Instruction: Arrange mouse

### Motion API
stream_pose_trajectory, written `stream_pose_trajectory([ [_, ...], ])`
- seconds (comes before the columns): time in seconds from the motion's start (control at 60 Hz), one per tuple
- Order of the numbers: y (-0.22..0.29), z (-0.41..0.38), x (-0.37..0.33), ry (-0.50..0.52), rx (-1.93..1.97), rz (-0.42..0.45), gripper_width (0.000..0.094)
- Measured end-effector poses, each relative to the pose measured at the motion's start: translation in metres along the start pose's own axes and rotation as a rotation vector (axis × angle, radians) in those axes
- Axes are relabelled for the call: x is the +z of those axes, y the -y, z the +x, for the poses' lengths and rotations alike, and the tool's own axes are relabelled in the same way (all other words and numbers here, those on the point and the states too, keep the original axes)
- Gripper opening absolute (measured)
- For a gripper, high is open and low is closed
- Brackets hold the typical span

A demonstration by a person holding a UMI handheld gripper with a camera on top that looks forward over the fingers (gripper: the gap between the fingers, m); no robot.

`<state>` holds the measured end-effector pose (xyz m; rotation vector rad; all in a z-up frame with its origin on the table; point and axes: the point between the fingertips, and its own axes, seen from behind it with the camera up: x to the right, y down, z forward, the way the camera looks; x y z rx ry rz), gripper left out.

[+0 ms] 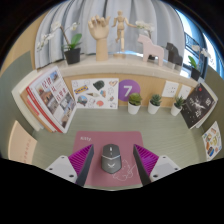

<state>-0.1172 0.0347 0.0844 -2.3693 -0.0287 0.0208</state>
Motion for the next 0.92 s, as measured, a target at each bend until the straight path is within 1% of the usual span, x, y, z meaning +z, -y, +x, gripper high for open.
stream_pose_trajectory([
  [0.1,0.043,-0.013,-0.061,0.018,0.034,0.085,0.0784],
  [0.15,0.058,-0.018,-0.09,0.018,0.037,0.107,0.0789],
  [0.25,0.079,-0.024,-0.136,-0.021,0.048,0.158,0.0799],
  [0.333,0.092,-0.035,-0.163,-0.017,0.035,0.199,0.0818],
  [0.433,0.098,-0.053,-0.184,0.014,0.033,0.219,0.0828],
  [0.617,0.099,-0.07,-0.204,0.062,0.036,0.223,0.0836],
  [0.917,0.082,-0.082,-0.199,0.062,0.028,0.203,0.0837],
])
